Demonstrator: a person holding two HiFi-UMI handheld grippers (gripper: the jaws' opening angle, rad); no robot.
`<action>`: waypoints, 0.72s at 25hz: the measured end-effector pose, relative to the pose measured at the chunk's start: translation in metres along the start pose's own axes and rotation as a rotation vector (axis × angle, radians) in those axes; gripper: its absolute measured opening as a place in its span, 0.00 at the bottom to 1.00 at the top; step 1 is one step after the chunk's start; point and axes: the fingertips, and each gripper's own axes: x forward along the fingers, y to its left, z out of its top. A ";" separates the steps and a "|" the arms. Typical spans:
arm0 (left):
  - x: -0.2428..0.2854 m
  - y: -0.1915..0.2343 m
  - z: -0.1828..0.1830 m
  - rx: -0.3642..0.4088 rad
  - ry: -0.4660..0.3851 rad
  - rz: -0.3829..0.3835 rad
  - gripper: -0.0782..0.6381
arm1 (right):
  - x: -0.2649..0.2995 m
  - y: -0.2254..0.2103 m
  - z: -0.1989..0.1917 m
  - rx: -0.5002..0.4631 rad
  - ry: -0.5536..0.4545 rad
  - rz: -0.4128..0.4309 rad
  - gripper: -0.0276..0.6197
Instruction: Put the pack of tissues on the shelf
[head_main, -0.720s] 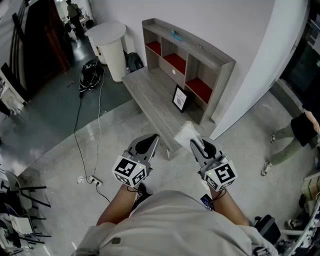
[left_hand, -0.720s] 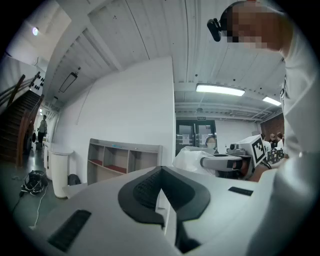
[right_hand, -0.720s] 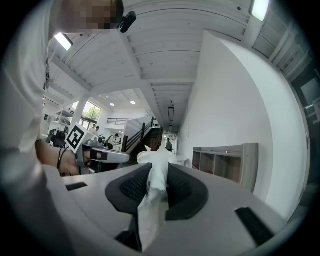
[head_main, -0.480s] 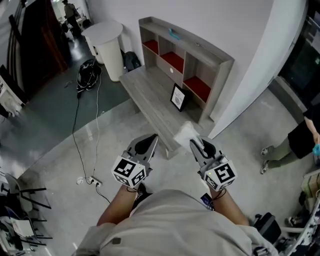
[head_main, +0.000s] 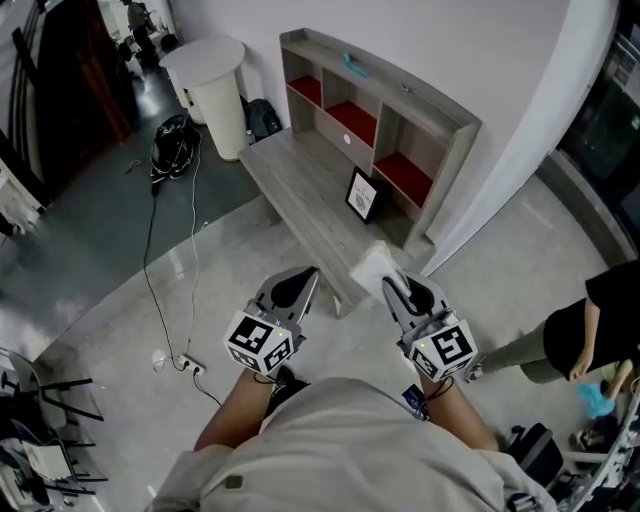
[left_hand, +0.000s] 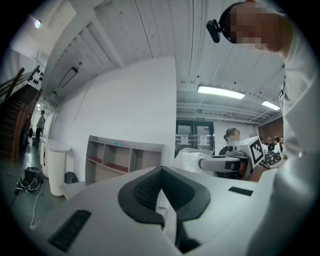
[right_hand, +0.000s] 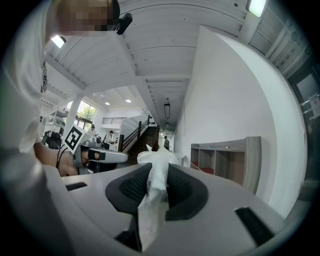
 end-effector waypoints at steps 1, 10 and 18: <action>-0.002 0.007 0.000 -0.001 0.000 0.000 0.13 | 0.007 0.002 0.001 -0.002 0.001 0.000 0.19; -0.037 0.110 0.005 -0.017 0.007 0.013 0.13 | 0.108 0.049 0.007 -0.001 -0.004 0.024 0.19; -0.075 0.195 0.015 -0.013 0.039 -0.013 0.13 | 0.195 0.101 0.014 0.016 -0.003 0.013 0.19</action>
